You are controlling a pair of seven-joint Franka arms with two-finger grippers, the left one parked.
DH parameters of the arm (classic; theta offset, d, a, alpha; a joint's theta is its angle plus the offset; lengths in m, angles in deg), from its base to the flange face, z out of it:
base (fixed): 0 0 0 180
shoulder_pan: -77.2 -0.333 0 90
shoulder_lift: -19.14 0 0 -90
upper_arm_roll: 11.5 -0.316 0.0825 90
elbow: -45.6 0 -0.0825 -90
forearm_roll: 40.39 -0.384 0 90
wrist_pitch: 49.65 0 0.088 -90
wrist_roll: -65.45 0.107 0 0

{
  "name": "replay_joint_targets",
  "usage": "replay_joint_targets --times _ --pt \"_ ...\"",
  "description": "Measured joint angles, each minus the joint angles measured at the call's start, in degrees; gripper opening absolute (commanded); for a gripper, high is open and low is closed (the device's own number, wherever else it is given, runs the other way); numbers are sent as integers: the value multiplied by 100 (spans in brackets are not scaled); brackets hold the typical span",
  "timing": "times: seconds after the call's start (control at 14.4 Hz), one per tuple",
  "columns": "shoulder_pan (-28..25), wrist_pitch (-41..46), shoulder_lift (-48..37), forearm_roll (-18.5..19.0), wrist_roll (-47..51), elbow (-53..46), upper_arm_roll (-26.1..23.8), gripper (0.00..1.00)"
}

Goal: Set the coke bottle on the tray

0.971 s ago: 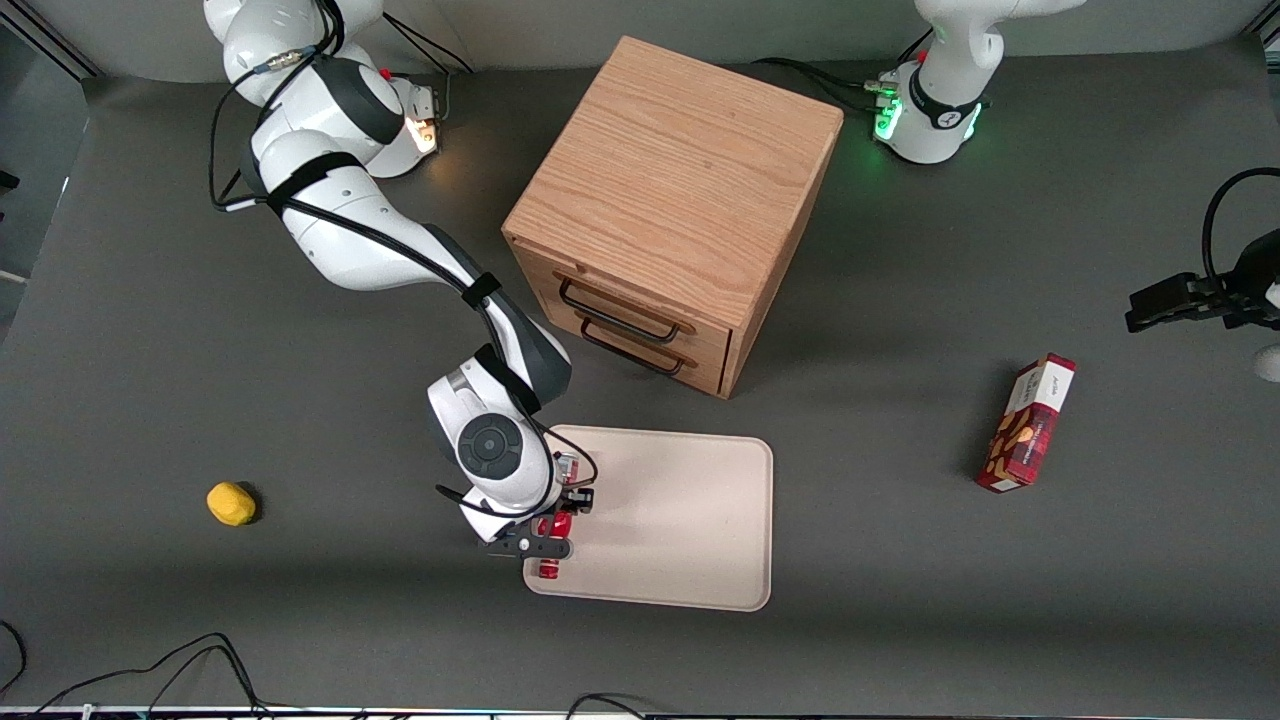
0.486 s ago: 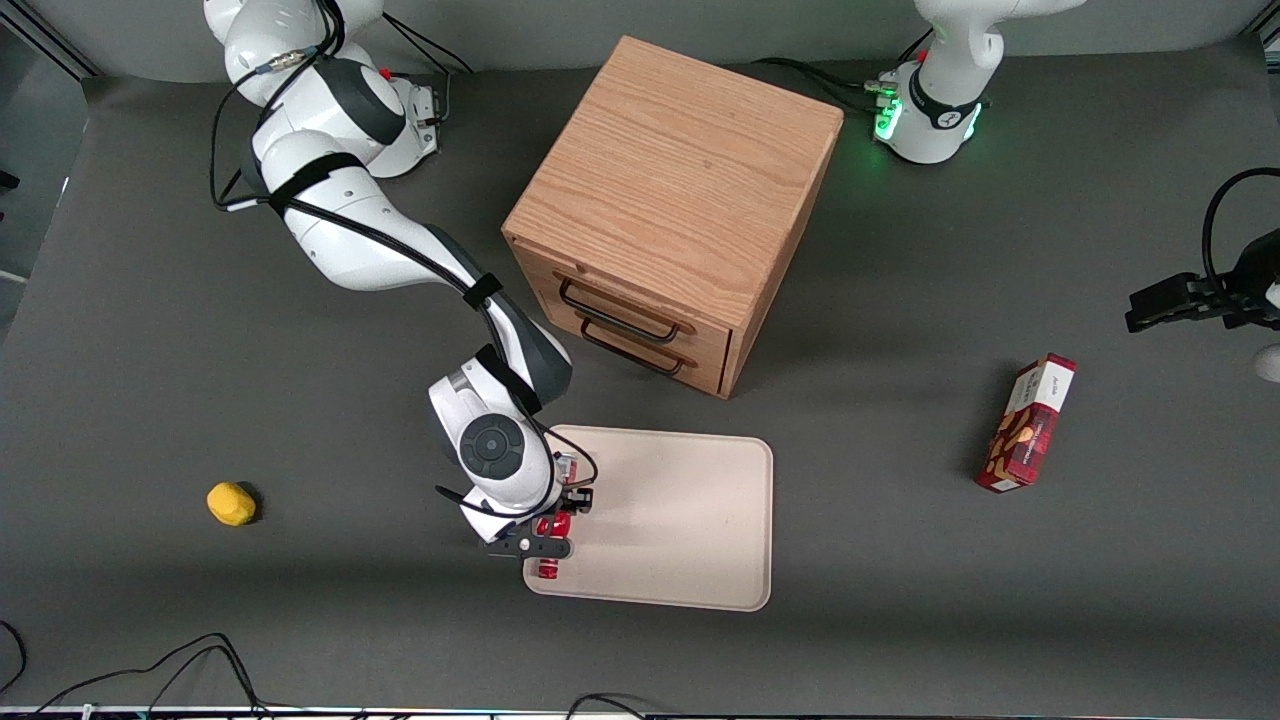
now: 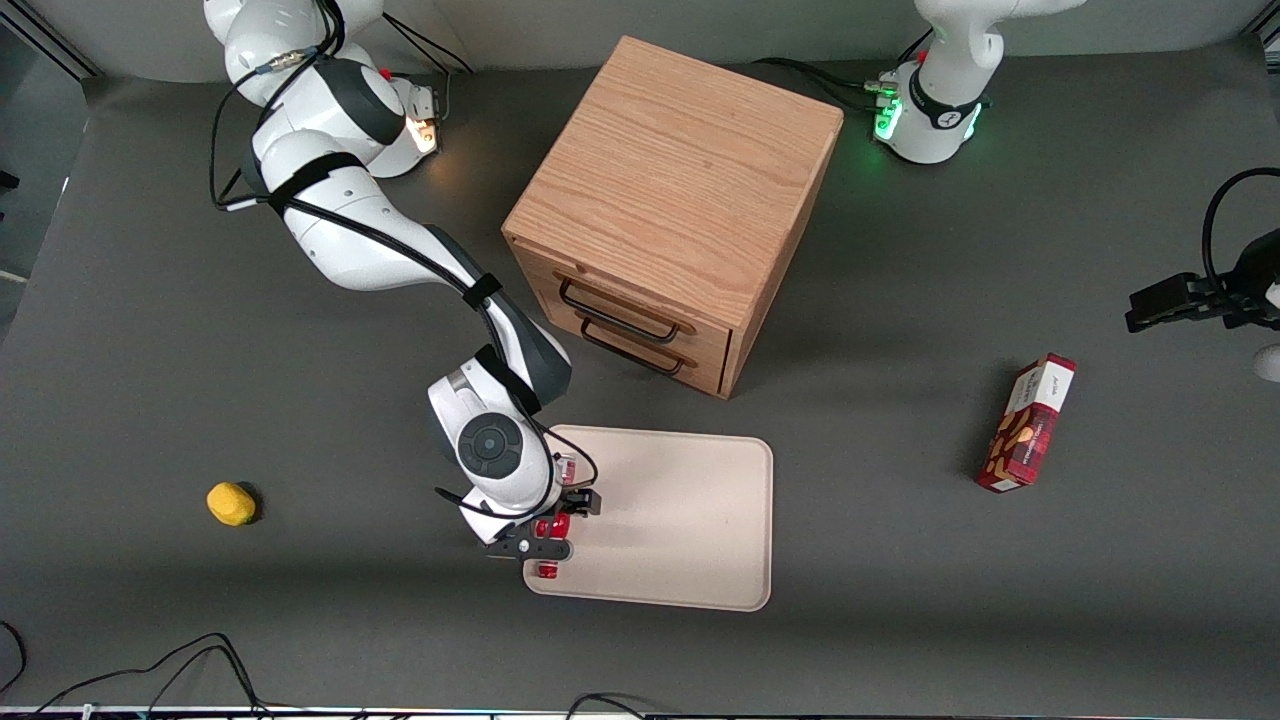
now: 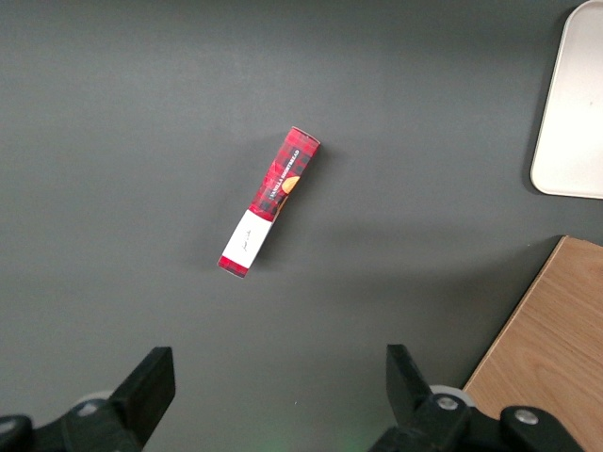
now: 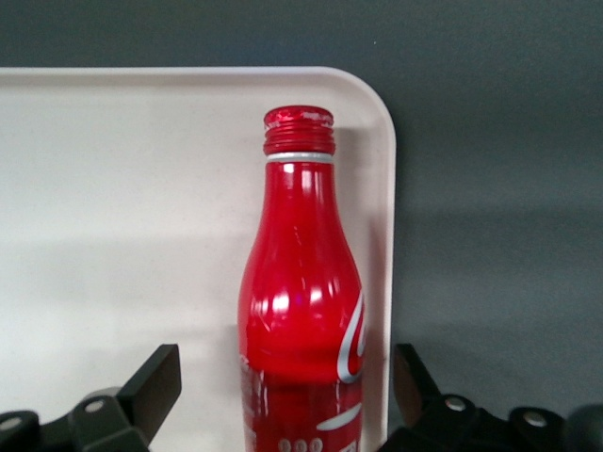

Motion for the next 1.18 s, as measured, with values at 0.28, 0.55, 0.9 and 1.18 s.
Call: replay_joint_targets --times 0.28,0.55,0.9,1.18 --pt "-1 0 0 0 0 -4 0 100" --pt "-2 1 0 0 0 -36 0 100" --pt "17 638 -256 -6 0 -261 2 100" --pt "374 1596 -1170 -225 -91 66 -44 100"
